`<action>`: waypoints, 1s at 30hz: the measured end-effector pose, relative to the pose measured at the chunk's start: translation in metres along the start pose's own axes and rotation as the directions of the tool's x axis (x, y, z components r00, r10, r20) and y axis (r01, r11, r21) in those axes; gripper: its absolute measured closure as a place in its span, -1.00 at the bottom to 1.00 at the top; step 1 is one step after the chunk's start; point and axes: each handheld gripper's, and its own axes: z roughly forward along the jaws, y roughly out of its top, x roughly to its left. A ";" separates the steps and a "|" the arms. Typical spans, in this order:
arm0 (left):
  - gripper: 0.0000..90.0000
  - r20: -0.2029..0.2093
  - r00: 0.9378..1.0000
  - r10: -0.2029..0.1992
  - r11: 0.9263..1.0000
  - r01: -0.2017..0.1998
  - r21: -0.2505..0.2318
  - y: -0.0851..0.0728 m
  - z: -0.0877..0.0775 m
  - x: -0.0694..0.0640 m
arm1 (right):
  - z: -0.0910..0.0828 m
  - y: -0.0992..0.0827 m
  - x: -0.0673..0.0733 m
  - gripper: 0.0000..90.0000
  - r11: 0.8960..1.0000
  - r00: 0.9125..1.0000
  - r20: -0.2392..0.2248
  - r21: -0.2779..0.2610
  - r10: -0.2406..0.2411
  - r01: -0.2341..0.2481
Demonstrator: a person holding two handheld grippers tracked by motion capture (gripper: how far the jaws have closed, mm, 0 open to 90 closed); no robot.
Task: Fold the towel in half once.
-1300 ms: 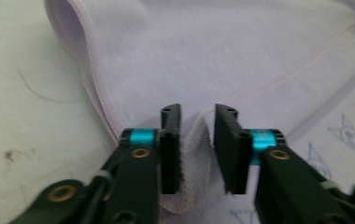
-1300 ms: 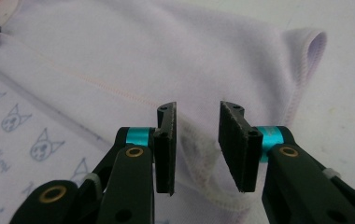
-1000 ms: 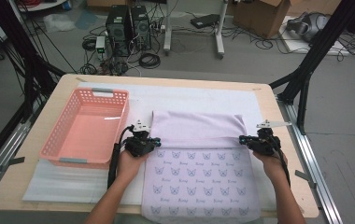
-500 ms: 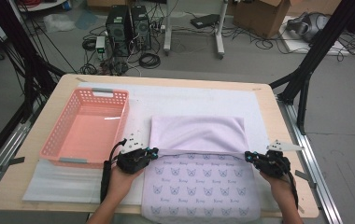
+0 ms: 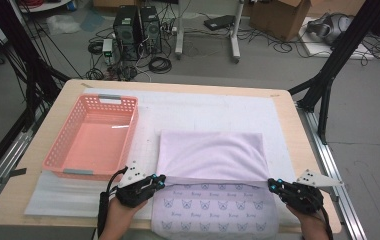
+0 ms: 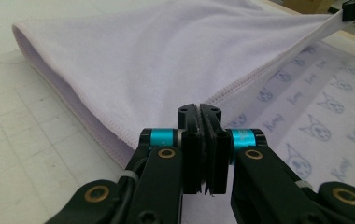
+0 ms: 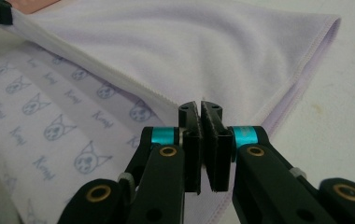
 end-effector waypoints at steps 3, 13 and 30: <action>0.93 0.008 1.000 -0.002 1.000 0.002 -0.003 -0.002 -0.005 -0.005 | -0.007 -0.003 0.005 0.92 1.000 1.000 -0.005 -0.002 -0.010 0.010; 0.92 0.045 0.999 -0.003 1.000 0.003 0.006 -0.009 -0.024 -0.022 | -0.031 -0.014 0.024 0.92 1.000 0.999 -0.016 0.007 -0.030 0.030; -0.12 -0.099 0.983 -0.152 0.988 0.152 -0.005 0.017 0.019 0.031 | 0.016 0.007 -0.019 0.40 0.993 0.978 0.174 0.017 0.113 -0.117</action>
